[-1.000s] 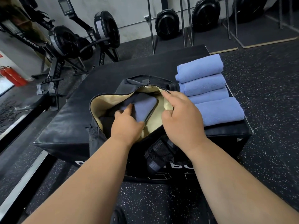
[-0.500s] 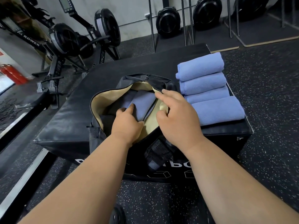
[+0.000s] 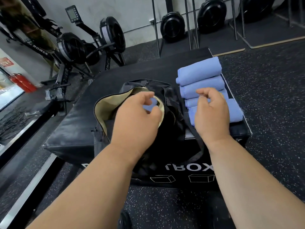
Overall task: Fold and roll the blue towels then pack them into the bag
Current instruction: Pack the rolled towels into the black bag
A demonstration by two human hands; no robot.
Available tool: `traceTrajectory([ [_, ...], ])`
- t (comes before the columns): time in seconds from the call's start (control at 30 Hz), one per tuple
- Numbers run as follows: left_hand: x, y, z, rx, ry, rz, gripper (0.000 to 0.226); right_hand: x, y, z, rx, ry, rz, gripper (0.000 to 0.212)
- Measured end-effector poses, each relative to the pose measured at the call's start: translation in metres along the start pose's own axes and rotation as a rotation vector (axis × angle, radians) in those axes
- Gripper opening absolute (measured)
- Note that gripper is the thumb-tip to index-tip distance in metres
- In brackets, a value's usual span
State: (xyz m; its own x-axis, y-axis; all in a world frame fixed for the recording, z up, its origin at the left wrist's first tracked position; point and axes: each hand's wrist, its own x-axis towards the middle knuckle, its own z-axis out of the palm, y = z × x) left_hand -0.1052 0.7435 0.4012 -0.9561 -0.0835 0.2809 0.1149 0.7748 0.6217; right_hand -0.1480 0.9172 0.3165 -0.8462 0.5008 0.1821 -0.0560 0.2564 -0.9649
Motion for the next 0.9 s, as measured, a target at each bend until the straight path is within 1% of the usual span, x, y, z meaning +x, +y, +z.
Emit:
traceTrajectory([
  [0.07, -0.008, 0.016, 0.016, 0.018, -0.043, 0.053, 0.041, 0.006, 0.007, -0.012, -0.049, 0.020, 0.043, 0.034],
  [0.17, -0.020, 0.034, 0.046, -0.003, -0.134, 0.100, 0.038, 0.014, 0.020, -0.032, -0.242, 0.037, 0.121, 0.038],
  [0.23, -0.025, 0.036, 0.063, 0.025, -0.180, 0.130, 0.041, 0.016, 0.026, -0.037, -0.328, 0.027, 0.152, 0.042],
  [0.3, -0.027, 0.039, 0.085, 0.048, -0.288, 0.101, 0.047, 0.020, 0.035, -0.045, -0.382, 0.017, 0.169, 0.047],
  [0.33, -0.028, 0.040, 0.094, 0.039, -0.353, 0.064, 0.045, 0.022, 0.039, -0.048, -0.404, 0.003, 0.175, 0.051],
  [0.4, -0.024, 0.042, 0.110, 0.023, -0.440, -0.012, 0.031, 0.026, 0.047, -0.053, -0.447, -0.047, 0.200, 0.058],
  [0.43, -0.021, 0.042, 0.118, 0.019, -0.460, -0.048, 0.033, 0.028, 0.049, -0.056, -0.461, -0.074, 0.216, 0.061],
  [0.5, -0.013, 0.040, 0.129, -0.005, -0.472, -0.106, 0.055, 0.033, 0.054, -0.059, -0.476, -0.115, 0.241, 0.066],
  [0.53, -0.009, 0.040, 0.134, -0.020, -0.459, -0.136, 0.056, 0.035, 0.055, -0.060, -0.479, -0.126, 0.250, 0.069],
  [0.6, -0.004, 0.038, 0.143, -0.043, -0.448, -0.178, 0.033, 0.039, 0.058, -0.063, -0.474, -0.133, 0.257, 0.072],
  [0.7, -0.002, 0.038, 0.151, -0.045, -0.425, -0.183, 0.014, 0.042, 0.060, -0.067, -0.492, -0.149, 0.261, 0.073],
  [0.77, -0.001, 0.036, 0.156, -0.067, -0.400, -0.191, 0.015, 0.044, 0.061, -0.072, -0.506, -0.193, 0.290, 0.070],
  [0.9, 0.000, 0.037, 0.161, -0.158, -0.380, -0.241, 0.012, 0.049, 0.059, -0.080, -0.537, -0.263, 0.317, 0.048],
])
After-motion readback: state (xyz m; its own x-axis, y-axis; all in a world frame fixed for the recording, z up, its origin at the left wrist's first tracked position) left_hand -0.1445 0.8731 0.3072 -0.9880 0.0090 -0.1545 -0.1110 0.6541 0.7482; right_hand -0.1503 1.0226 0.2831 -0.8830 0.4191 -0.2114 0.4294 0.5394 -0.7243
